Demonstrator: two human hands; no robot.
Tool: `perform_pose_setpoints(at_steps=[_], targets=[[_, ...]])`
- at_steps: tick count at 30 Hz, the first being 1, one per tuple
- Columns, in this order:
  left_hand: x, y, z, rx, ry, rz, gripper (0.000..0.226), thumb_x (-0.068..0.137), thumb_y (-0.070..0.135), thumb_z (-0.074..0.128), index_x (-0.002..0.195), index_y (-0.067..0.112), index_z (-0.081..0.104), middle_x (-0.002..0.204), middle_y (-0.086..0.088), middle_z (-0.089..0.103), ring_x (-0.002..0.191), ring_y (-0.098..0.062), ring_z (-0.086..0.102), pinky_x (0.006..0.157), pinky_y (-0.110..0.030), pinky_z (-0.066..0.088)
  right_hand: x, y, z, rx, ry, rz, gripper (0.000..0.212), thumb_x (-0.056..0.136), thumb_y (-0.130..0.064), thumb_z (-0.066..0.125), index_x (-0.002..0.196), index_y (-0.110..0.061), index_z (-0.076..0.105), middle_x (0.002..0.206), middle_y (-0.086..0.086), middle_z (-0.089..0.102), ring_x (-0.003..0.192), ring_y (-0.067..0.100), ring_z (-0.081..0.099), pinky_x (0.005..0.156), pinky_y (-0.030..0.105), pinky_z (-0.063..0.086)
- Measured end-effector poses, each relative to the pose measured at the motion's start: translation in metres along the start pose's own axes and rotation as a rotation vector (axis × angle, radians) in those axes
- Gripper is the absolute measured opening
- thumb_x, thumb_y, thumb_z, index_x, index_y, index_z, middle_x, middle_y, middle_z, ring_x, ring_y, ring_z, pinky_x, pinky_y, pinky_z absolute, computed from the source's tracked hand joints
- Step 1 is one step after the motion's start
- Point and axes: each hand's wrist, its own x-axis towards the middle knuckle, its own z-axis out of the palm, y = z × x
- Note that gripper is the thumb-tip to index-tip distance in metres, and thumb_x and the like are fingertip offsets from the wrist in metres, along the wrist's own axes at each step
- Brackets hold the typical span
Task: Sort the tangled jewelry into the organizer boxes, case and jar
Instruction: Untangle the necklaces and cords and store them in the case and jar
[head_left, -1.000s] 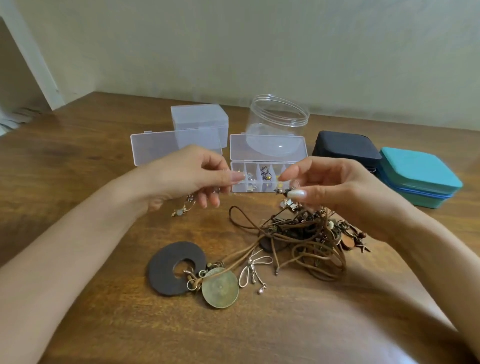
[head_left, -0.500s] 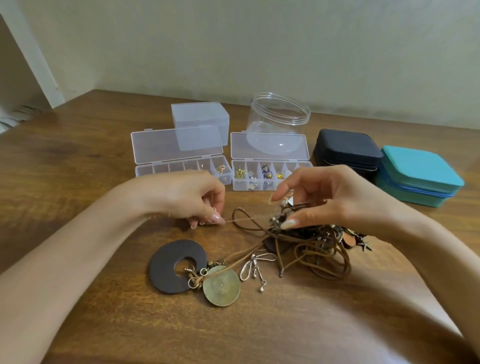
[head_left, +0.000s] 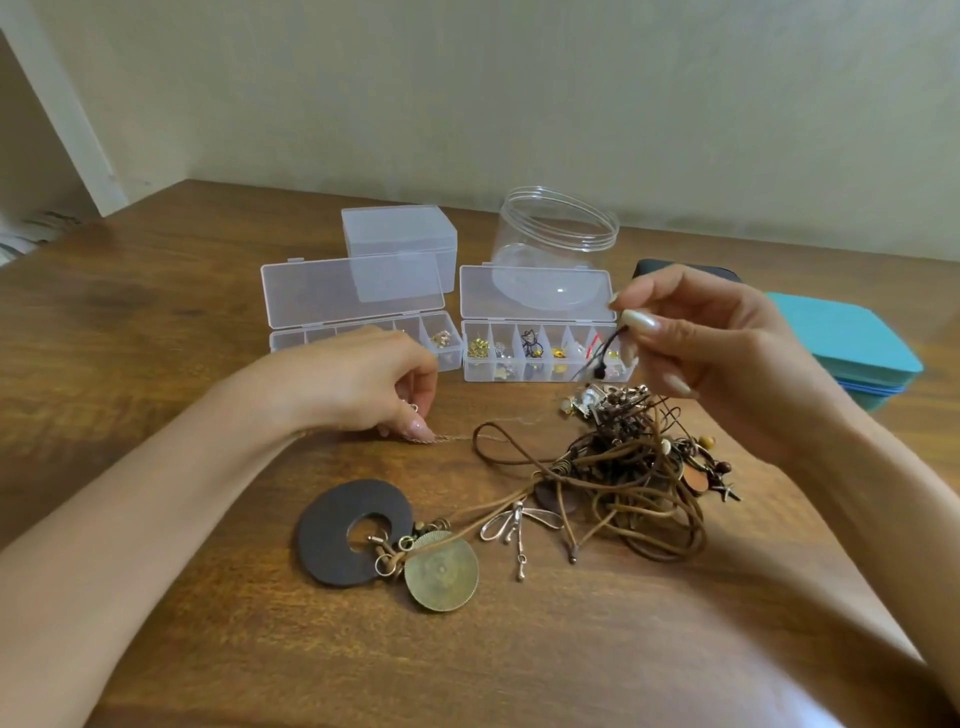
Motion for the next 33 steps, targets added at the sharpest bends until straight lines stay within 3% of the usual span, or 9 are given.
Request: perform_pose_setpoints(at_steps=[4, 6, 8, 9, 12, 16, 21, 28, 33], targets=[[0.001, 0.003, 0.002, 0.111, 0.079, 0.026, 0.018, 0.079, 0.032, 0.073, 0.081, 0.032, 0.055, 0.085, 0.016, 0.051, 0.079, -0.002, 0.047, 0.066, -0.024, 0.036, -0.002, -0.002, 0.003, -0.018, -0.019, -0.005, 0.014, 0.067, -0.018, 0.069, 0.08, -0.02, 0.072, 0.073, 0.008, 0.068, 0.037, 0.007, 0.036, 0.039, 0.016, 0.028], [0.001, 0.008, 0.005, 0.12, 0.24, 0.126, 0.017, 0.08, 0.031, 0.071, 0.089, 0.035, 0.056, 0.092, 0.019, 0.049, 0.088, -0.002, 0.046, 0.073, -0.024, 0.036, -0.002, -0.002, 0.004, -0.019, -0.021, 0.002, 0.015, 0.072, -0.012, 0.066, 0.084, -0.018, 0.072, 0.078, 0.007, 0.071, 0.037, 0.006, 0.038, 0.037, 0.014, 0.03], [-0.001, 0.019, 0.008, -0.079, 0.389, 0.268, 0.023, 0.082, 0.029, 0.068, 0.1, 0.036, 0.057, 0.1, 0.02, 0.054, 0.083, 0.0, 0.05, 0.072, -0.017, 0.04, -0.002, 0.0, 0.006, -0.014, -0.019, 0.01, 0.018, 0.075, -0.005, 0.061, 0.089, -0.014, 0.069, 0.081, 0.006, 0.072, 0.036, 0.004, 0.039, 0.036, 0.013, 0.032], [-0.003, 0.027, 0.01, -0.261, 0.374, 0.33, 0.029, 0.081, 0.027, 0.068, 0.107, 0.033, 0.056, 0.105, 0.019, 0.057, 0.075, 0.001, 0.053, 0.066, -0.013, 0.042, -0.002, 0.0, 0.006, -0.012, -0.023, 0.014, 0.019, 0.075, -0.004, 0.061, 0.09, -0.013, 0.069, 0.082, 0.006, 0.072, 0.036, 0.004, 0.039, 0.036, 0.013, 0.032], [-0.007, 0.044, 0.017, -0.805, 0.139, 0.388, 0.05, 0.075, 0.023, 0.066, 0.122, 0.017, 0.051, 0.112, 0.004, 0.064, 0.062, -0.011, 0.063, 0.054, -0.019, 0.05, -0.003, 0.001, 0.009, -0.02, -0.051, 0.02, 0.021, 0.071, -0.011, 0.065, 0.091, -0.015, 0.07, 0.084, 0.006, 0.072, 0.034, 0.007, 0.038, 0.034, 0.014, 0.032], [-0.005, 0.046, 0.02, -1.028, 0.108, 0.349, 0.035, 0.074, 0.017, 0.062, 0.107, 0.005, 0.058, 0.087, -0.01, 0.072, 0.067, -0.019, 0.068, 0.058, -0.023, 0.055, -0.004, 0.001, 0.01, -0.037, -0.047, 0.009, 0.024, 0.075, -0.006, 0.06, 0.098, -0.011, 0.066, 0.085, 0.005, 0.072, 0.038, 0.01, 0.047, 0.038, 0.016, 0.039], [-0.003, 0.04, 0.017, -1.066, 0.155, 0.362, 0.019, 0.077, 0.021, 0.059, 0.087, 0.006, 0.064, 0.073, -0.006, 0.07, 0.064, -0.016, 0.066, 0.059, -0.021, 0.054, -0.003, 0.0, 0.009, 0.038, -0.062, 0.023, 0.03, 0.067, -0.015, 0.068, 0.096, -0.012, 0.069, 0.076, 0.007, 0.069, 0.066, 0.016, 0.061, 0.061, 0.022, 0.049], [-0.004, 0.039, 0.015, -0.924, 0.304, 0.384, 0.021, 0.075, 0.029, 0.058, 0.081, 0.009, 0.061, 0.059, 0.003, 0.061, 0.051, -0.008, 0.054, 0.051, -0.017, 0.046, -0.002, -0.001, 0.01, -0.013, -0.047, 0.047, 0.022, 0.068, -0.019, 0.068, 0.089, -0.019, 0.073, 0.073, 0.008, 0.069, 0.066, 0.015, 0.054, 0.056, 0.018, 0.039], [-0.005, 0.041, 0.016, -0.898, 0.358, 0.428, 0.017, 0.084, 0.03, 0.05, 0.084, 0.013, 0.053, 0.053, 0.0, 0.061, 0.041, -0.01, 0.051, 0.042, -0.017, 0.042, -0.003, 0.001, 0.013, -0.261, -0.051, 0.119, 0.022, 0.068, -0.024, 0.07, 0.09, -0.018, 0.072, 0.075, 0.013, 0.07, 0.064, 0.014, 0.058, 0.058, 0.022, 0.039]])
